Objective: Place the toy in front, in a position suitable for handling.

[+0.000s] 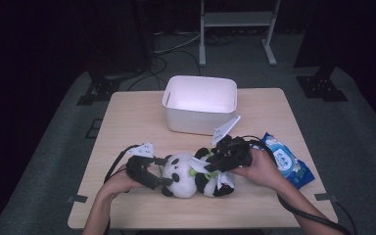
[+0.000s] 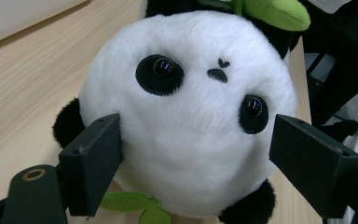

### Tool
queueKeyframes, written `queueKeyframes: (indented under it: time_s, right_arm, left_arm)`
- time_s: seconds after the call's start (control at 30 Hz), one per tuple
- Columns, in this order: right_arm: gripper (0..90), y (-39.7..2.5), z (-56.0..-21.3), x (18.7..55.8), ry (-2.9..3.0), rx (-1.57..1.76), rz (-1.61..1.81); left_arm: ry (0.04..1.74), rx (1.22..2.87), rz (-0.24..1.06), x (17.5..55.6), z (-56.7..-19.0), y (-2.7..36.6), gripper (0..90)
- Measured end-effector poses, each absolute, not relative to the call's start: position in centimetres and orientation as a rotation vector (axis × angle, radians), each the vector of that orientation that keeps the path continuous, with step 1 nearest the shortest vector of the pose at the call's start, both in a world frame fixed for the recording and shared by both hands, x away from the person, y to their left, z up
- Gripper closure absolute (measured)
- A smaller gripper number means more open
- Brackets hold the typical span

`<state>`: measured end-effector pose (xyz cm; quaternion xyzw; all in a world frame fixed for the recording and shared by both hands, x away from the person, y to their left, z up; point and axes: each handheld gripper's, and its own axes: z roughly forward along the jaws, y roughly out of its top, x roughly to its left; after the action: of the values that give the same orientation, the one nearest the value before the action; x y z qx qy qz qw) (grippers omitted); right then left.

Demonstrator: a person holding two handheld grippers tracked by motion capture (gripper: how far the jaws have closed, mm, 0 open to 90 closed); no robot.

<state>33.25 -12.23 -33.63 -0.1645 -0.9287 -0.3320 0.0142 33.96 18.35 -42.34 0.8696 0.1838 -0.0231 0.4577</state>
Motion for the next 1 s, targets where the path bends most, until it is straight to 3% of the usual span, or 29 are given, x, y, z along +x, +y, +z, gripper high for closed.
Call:
queueKeyframes:
  time_s: [0.4,0.47,0.8,1.0]
  right_arm:
    - [69.0,-14.3,-34.7,31.8,-2.938,-0.533,-0.966]
    - [69.8,-14.3,-35.4,31.5,-2.954,-0.54,-0.932]
    - [79.7,-15.3,-38.2,30.0,-2.9,-0.567,-0.999]
    - [84.5,-15.9,-38.3,29.6,-2.894,-0.606,-1.062]
  left_arm:
    - [0.444,2.139,-0.061,34.0,-42.4,18.4,16.3]
    - [0.45,2.137,-0.07,33.9,-42.3,18.4,11.5]
    - [0.441,2.133,-0.083,33.7,-42.2,18.4,7.1]
    - [0.416,2.175,-0.062,33.5,-42.5,18.3,17.8]
